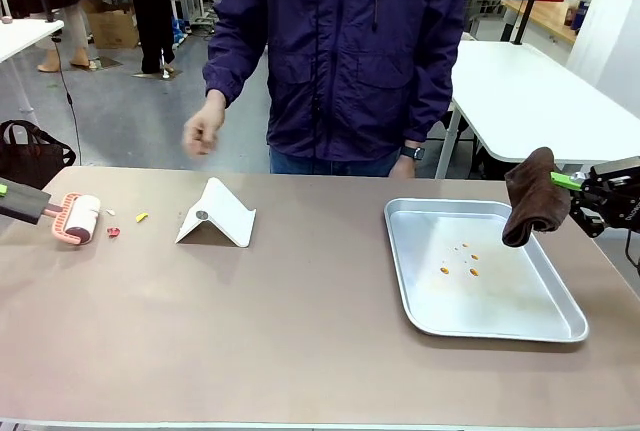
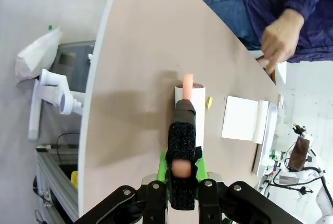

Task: Clean the surface of the table.
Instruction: If a person points to the right, clean the right side of the table with your right hand, and if they point to the left, clean the left side with your left hand.

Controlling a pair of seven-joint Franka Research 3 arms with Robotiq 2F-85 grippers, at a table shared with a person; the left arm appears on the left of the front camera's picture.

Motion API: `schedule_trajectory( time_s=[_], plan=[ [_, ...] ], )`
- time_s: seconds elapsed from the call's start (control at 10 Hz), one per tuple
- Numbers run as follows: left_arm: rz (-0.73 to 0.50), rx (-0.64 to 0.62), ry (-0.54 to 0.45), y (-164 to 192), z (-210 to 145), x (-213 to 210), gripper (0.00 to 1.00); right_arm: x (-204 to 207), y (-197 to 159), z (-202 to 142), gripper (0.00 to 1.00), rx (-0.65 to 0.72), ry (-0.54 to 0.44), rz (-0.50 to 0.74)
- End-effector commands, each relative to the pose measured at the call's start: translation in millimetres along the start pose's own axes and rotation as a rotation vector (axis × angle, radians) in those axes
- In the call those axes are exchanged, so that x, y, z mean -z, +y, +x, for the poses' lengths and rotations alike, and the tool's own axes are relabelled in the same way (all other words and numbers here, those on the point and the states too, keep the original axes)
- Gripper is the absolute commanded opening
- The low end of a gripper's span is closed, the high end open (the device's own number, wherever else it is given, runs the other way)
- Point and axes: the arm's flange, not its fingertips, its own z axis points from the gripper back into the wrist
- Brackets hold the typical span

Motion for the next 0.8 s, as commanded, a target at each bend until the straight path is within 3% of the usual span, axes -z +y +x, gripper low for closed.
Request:
schedule_trajectory(
  time_s=[0.0, 0.7],
  plan=[
    [0.013, 0.013, 0.036, -3.7, -15.2, 27.3, 0.10, 3.9, 5.9, 1.2, 0.00, 0.018, -0.005, 0.011],
    [-0.056, 0.092, 0.116, -44.6, -39.2, 86.1, 0.10, 3.9, 5.9, 1.2, 0.00, 0.018, -0.005, 0.011]
  ],
)
